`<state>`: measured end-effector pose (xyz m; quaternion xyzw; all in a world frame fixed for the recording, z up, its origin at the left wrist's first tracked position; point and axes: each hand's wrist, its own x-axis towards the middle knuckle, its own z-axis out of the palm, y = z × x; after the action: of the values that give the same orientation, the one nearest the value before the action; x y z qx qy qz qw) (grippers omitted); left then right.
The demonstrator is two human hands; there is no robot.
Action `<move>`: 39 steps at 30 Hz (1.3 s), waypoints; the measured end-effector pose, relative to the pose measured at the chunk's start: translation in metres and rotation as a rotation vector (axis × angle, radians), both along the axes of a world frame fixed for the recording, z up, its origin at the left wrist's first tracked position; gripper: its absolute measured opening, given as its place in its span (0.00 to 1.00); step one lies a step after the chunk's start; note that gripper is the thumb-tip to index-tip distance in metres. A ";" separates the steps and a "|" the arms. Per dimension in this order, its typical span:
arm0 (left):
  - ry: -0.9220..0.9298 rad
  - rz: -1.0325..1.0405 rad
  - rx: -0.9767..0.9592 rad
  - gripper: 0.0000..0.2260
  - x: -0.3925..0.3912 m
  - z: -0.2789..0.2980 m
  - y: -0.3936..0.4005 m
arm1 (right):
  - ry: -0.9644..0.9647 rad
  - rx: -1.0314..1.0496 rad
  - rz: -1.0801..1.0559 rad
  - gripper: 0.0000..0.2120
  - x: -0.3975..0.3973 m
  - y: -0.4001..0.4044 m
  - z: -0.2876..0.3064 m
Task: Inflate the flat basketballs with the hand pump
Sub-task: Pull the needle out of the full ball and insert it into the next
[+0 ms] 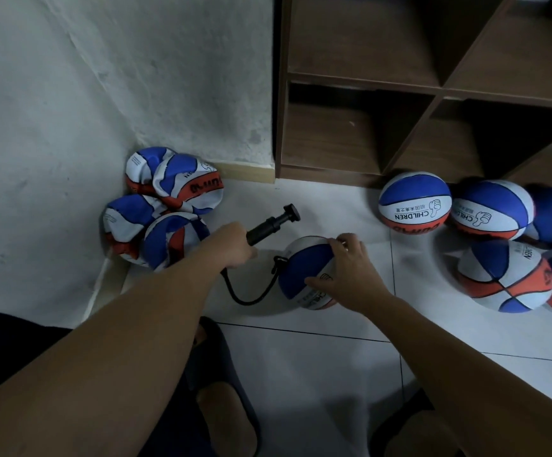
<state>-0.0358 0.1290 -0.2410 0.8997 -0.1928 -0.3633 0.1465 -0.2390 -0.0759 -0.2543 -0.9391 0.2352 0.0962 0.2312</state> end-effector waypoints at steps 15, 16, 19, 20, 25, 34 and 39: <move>0.245 0.140 -0.442 0.10 -0.051 -0.013 -0.048 | 0.029 0.055 0.021 0.72 0.007 -0.007 -0.022; 0.219 0.118 -0.448 0.11 -0.052 -0.016 -0.047 | 0.019 0.052 0.008 0.72 0.008 -0.006 -0.023; 0.112 0.088 -0.431 0.10 -0.052 -0.021 -0.046 | -0.001 0.070 -0.014 0.72 0.012 -0.001 -0.024; 0.082 0.086 -0.418 0.09 -0.052 -0.022 -0.046 | -0.010 0.072 -0.013 0.72 0.013 -0.001 -0.024; -0.106 0.017 -0.331 0.10 -0.060 -0.016 -0.056 | -0.029 0.093 -0.012 0.68 0.013 -0.005 -0.023; -0.320 -0.088 -0.237 0.06 -0.051 0.032 -0.059 | -0.088 0.279 -0.114 0.65 -0.003 -0.009 -0.022; -0.378 -0.181 -0.195 0.08 -0.007 0.113 -0.067 | -0.136 0.287 -0.265 0.64 -0.039 -0.026 -0.013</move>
<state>-0.0432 0.0621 -0.1281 0.9122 -0.3312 -0.1797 0.1608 -0.2783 -0.1023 -0.2671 -0.8617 0.3245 0.0339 0.3886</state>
